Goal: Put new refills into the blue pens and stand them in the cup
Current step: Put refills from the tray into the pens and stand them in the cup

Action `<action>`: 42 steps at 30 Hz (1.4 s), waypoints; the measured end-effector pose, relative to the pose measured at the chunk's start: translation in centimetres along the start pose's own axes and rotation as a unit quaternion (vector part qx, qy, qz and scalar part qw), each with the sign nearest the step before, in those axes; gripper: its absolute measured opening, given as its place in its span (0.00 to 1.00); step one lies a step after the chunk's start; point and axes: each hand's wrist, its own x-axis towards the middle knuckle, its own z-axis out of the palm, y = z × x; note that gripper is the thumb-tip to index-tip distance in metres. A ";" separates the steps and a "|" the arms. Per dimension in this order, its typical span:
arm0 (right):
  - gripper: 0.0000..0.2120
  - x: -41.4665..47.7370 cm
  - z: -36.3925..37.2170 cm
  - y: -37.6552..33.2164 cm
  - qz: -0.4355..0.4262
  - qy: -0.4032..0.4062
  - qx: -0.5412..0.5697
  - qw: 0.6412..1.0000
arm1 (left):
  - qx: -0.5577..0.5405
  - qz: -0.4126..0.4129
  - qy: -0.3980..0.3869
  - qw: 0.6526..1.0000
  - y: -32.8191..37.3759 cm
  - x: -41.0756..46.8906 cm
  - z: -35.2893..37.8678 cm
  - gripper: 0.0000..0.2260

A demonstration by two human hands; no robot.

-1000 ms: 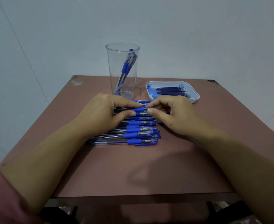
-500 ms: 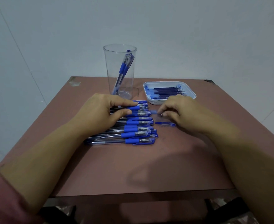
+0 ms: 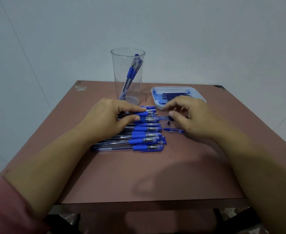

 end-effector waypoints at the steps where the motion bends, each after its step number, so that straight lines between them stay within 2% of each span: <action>1: 0.10 0.0 0.3 -0.2 -0.011 0.014 0.014 1.000 | -0.001 0.001 0.000 1.000 0.0 0.0 0.0 0.13; 7: 0.07 0.6 2.1 -0.8 -0.058 0.041 0.041 0.997 | 0.003 0.011 0.001 1.000 0.3 0.1 0.0 0.14; 10: 0.04 0.7 1.9 -0.1 -0.042 0.046 0.050 0.997 | 0.003 0.004 0.003 1.000 0.1 0.1 0.0 0.13; 16: 0.05 0.2 1.6 -0.1 -0.036 0.050 0.090 0.994 | -0.004 0.007 -0.001 1.000 0.3 0.1 0.1 0.15; 20: 0.08 0.5 1.9 -0.4 -0.049 0.025 0.073 0.996 | 0.001 0.010 -0.002 1.000 0.4 0.1 0.0 0.15; 25: 0.06 0.4 1.7 0.1 -0.034 0.060 0.074 0.995 | 0.000 0.002 -0.001 1.000 0.0 0.1 0.1 0.12; 29: 0.09 0.4 1.7 -0.2 -0.058 0.037 0.046 0.997 | 0.005 0.017 0.003 1.000 0.2 0.1 0.2 0.14; 34: 0.05 0.4 1.7 0.1 -0.050 0.056 0.035 0.997 | 0.006 0.017 0.001 1.000 0.2 0.0 0.1 0.13; 39: 0.09 0.4 1.6 0.1 -0.069 0.042 0.018 0.997 | 0.004 0.013 -0.005 1.000 0.3 0.1 0.1 0.15; 42: 0.08 0.3 1.4 0.6 -0.057 0.052 0.029 0.997 | 0.003 0.007 -0.007 1.000 0.3 0.1 0.0 0.15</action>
